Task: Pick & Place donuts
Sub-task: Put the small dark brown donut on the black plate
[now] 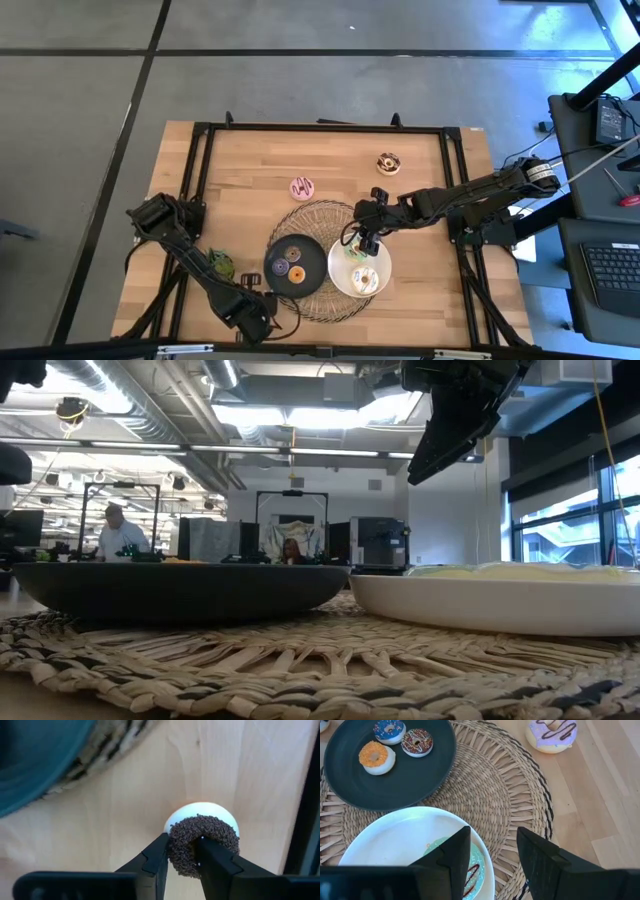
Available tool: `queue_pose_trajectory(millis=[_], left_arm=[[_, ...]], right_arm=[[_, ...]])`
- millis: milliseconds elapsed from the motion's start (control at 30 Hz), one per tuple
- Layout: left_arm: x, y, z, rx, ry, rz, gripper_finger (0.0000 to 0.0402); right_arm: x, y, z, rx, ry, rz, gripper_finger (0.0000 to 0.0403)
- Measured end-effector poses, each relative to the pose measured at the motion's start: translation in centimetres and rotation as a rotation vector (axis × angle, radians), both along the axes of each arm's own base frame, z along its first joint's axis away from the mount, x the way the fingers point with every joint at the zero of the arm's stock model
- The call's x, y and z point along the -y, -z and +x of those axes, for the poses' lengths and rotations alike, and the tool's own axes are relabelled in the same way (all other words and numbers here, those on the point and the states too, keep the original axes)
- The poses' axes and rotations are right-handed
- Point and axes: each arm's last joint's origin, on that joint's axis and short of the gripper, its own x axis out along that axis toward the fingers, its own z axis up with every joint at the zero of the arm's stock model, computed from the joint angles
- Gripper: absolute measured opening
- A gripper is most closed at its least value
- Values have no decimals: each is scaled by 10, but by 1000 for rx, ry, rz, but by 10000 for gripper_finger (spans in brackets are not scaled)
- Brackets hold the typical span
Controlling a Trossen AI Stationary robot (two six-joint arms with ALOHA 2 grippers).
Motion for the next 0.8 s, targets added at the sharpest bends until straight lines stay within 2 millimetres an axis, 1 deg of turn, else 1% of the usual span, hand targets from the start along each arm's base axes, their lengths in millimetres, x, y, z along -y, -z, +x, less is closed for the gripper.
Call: queue_pose_trajectory(millis=[167,267,367,467,567,667,733,800], left_arm=[[-1,-1,-1,-22,3,-17,62],[-1,-7,-2,-26,5,-31,44],[-4,-18,-4,-10,4,-46,26],[-11,-36,-6,29,-6,-58,14],[-22,-55,-3,156,-42,-4,10],[-37,-72,5,349,-86,126,13],[-47,-80,11,468,-116,237,17],[-57,-83,21,541,-137,321,18]], right_arm=[[0,0,0,0,0,0,163],[0,0,0,0,0,0,163],[0,0,0,0,-1,0,163],[0,0,0,0,0,0,163],[0,0,0,0,0,0,163],[0,0,0,-2,-8,-6,163],[0,0,0,-3,-16,-13,163],[0,0,0,-4,-17,-14,163]])
